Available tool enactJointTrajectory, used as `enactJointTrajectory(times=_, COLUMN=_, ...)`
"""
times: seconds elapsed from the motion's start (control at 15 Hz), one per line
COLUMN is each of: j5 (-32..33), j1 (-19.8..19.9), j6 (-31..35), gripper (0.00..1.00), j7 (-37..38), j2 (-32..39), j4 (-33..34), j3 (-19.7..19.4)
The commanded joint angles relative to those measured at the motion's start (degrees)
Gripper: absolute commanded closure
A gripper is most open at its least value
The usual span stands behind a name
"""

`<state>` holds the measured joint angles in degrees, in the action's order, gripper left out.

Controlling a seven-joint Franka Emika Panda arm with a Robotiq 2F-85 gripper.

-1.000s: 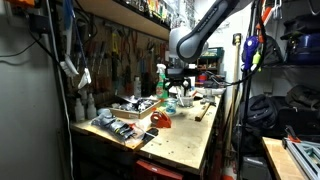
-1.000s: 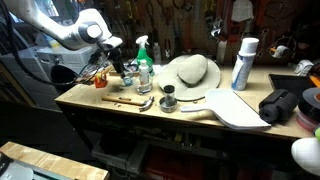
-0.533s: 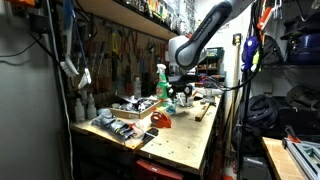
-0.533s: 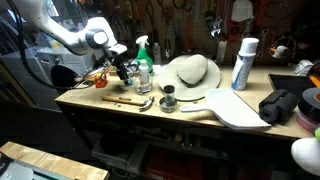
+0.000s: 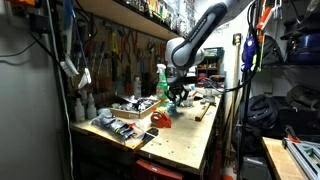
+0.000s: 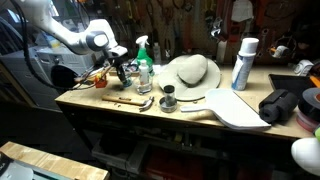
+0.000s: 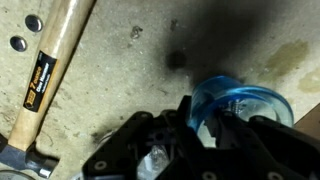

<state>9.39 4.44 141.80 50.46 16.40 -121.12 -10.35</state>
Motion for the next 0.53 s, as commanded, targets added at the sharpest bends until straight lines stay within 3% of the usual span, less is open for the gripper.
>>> enactJointTrajectory(times=0.0, j5=-1.3, j1=-0.5, j6=-2.8, gripper=1.0, j7=-3.5, j2=-1.9, j4=-0.6, j3=-0.1)
enactJointTrajectory(times=0.27, j5=-2.0, j1=-0.2, j6=-6.3, gripper=0.97, j7=-9.5, j2=-5.1, j4=-1.7, j3=0.6)
enactJointTrajectory(times=0.47, j5=-6.3, j1=0.4, j6=-10.6, gripper=0.97, j7=-16.7, j2=-7.7, j4=-2.0, j3=2.0)
